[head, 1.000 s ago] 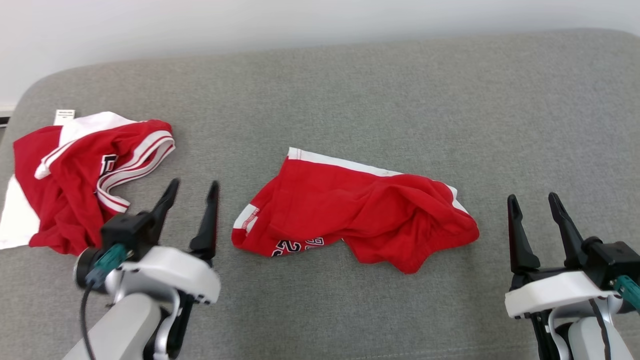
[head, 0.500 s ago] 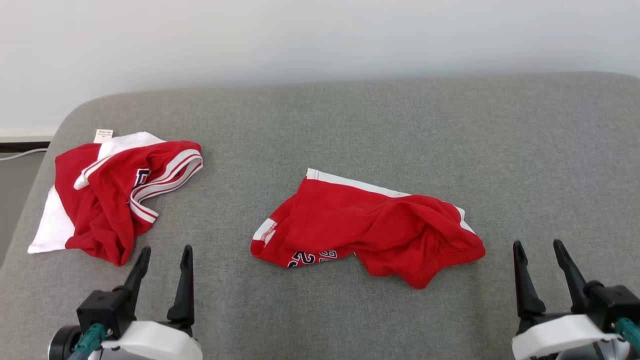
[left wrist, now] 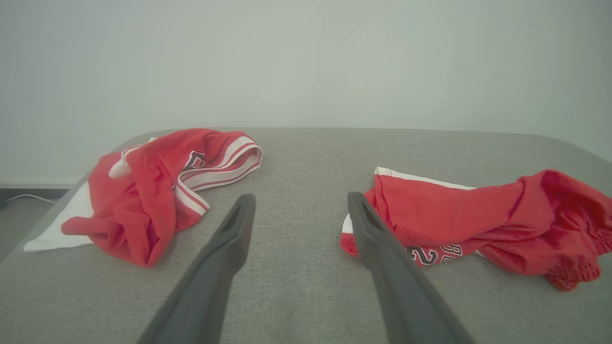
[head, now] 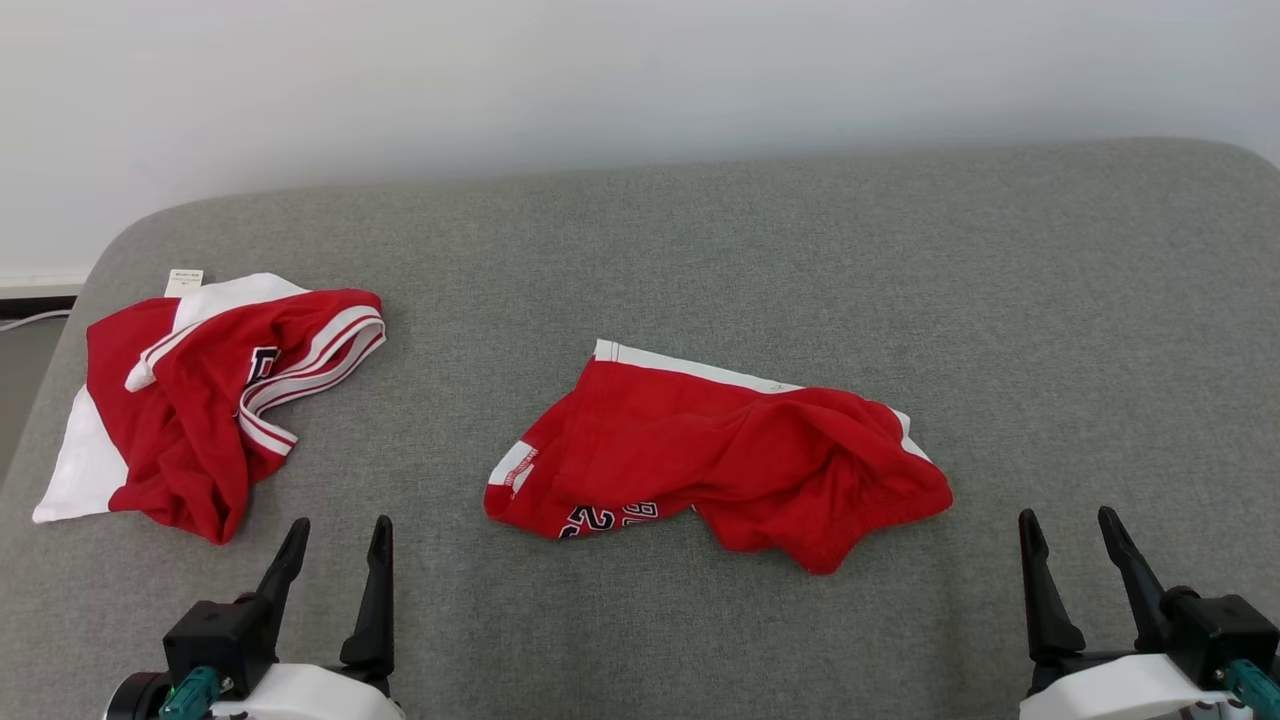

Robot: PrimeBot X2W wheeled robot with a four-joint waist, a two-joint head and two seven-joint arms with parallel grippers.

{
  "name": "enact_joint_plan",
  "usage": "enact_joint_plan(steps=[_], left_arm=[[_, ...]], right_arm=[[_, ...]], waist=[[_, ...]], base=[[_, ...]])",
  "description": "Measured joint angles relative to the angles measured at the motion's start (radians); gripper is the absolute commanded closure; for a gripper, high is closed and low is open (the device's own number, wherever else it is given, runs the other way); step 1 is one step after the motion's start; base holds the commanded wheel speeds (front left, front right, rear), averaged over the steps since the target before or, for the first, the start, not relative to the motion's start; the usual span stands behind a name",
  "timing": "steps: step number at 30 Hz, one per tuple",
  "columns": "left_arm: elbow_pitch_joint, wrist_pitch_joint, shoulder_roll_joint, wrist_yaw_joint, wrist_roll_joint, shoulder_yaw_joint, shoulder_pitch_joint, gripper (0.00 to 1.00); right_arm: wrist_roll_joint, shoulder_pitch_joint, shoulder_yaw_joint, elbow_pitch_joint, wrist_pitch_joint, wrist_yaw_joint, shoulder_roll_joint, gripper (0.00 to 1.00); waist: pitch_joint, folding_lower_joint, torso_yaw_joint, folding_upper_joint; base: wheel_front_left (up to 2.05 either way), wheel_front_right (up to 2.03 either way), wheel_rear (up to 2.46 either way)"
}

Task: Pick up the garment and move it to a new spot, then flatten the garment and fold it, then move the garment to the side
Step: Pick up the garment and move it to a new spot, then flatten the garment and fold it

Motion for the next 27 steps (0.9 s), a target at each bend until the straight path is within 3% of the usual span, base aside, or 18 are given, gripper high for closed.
enact_joint_plan(steps=[8,11,17,27], left_arm=[[-0.001,0.018,0.002,-0.003,0.0,-0.01,-0.009,0.0],[-0.005,0.033,0.002,-0.032,0.0,-0.024,-0.042,0.0],[0.021,0.123,-0.003,-0.135,-0.014,-0.067,-0.197,0.0],[0.209,0.309,-0.035,-0.333,-0.081,-0.113,-0.489,0.0]], right_arm=[[0.029,-0.001,0.003,0.004,0.0,0.0,0.0,0.0],[0.072,-0.009,0.005,0.013,0.0,0.0,0.0,0.0],[0.087,-0.095,0.022,0.052,0.0,0.0,0.0,0.0],[0.09,-0.255,0.072,0.176,0.0,0.0,-0.002,0.0]], waist=[[0.014,0.0,-0.009,0.0],[0.032,0.0,-0.011,0.0],[0.088,0.0,-0.021,0.0],[0.19,0.0,-0.063,0.0]], base=[[0.0,0.0,0.0],[0.0,0.0,0.0],[0.0,0.0,0.0],[0.0,0.0,0.0]])
